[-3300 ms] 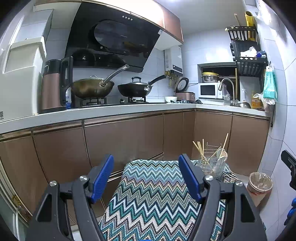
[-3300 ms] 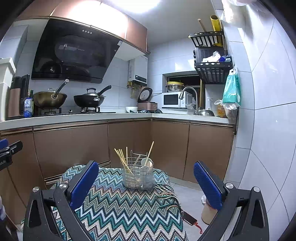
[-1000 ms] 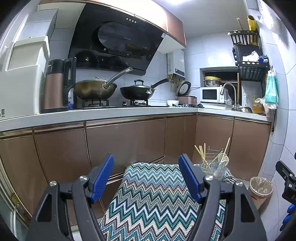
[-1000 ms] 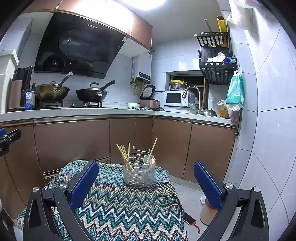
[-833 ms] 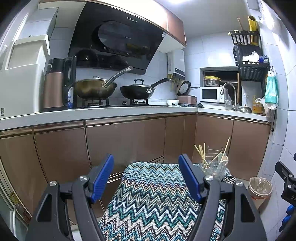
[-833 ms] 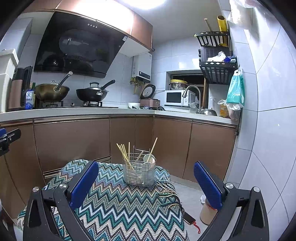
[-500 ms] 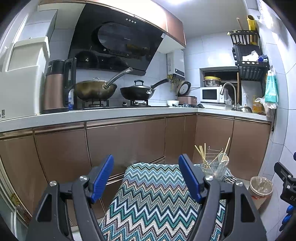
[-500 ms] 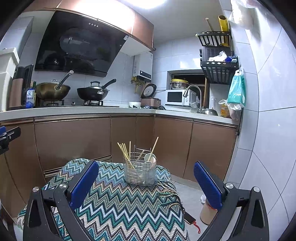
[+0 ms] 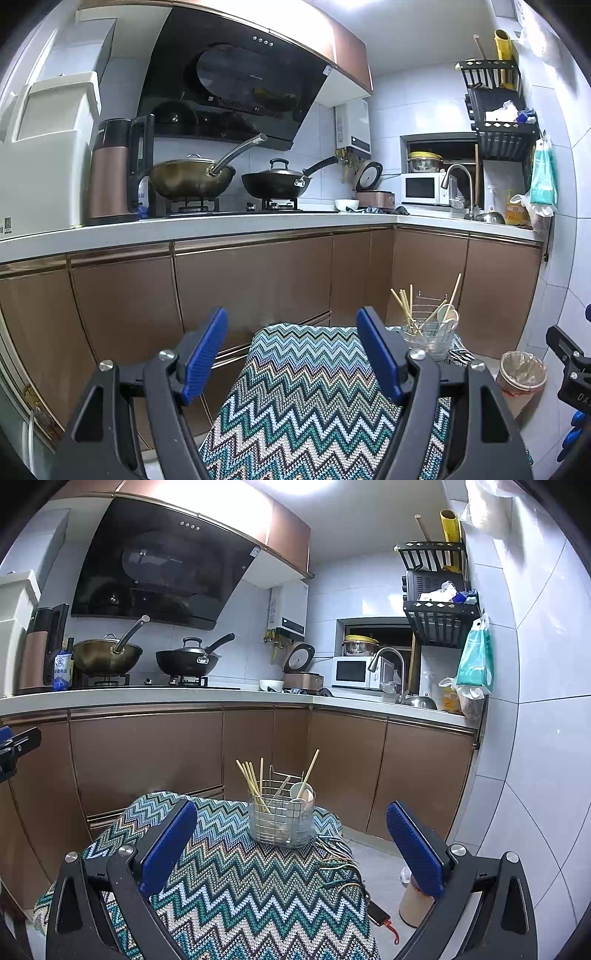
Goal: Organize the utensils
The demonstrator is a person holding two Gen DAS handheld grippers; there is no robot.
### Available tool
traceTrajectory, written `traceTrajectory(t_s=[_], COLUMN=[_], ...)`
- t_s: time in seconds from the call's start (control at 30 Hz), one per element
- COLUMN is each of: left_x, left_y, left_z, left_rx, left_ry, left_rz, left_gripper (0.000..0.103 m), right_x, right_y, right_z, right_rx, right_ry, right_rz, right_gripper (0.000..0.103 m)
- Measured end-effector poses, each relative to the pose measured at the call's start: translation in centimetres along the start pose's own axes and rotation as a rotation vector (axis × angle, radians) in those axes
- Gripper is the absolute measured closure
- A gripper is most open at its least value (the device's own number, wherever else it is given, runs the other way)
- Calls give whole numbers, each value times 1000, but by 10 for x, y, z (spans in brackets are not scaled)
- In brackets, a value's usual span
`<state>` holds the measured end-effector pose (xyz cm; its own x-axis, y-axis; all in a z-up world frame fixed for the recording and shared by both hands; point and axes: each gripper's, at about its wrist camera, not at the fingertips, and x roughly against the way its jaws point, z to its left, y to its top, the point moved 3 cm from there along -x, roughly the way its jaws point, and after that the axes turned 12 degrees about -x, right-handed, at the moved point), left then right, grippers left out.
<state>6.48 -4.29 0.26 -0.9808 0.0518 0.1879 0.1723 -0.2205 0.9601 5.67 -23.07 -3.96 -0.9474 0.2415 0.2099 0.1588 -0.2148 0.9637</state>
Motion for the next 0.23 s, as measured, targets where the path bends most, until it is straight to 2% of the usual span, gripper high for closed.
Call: traceTrajectory(t_s=[0.23], left_x=[-2], left_y=[-1], left_z=[0], left_rx=[0], left_ry=[-2], left_rz=[9], left_gripper=[32], right_x=[-1], right_y=[-2], right_z=[-1], right_rx=[2], right_ry=[-1], right_rz=[3], right_gripper=[0])
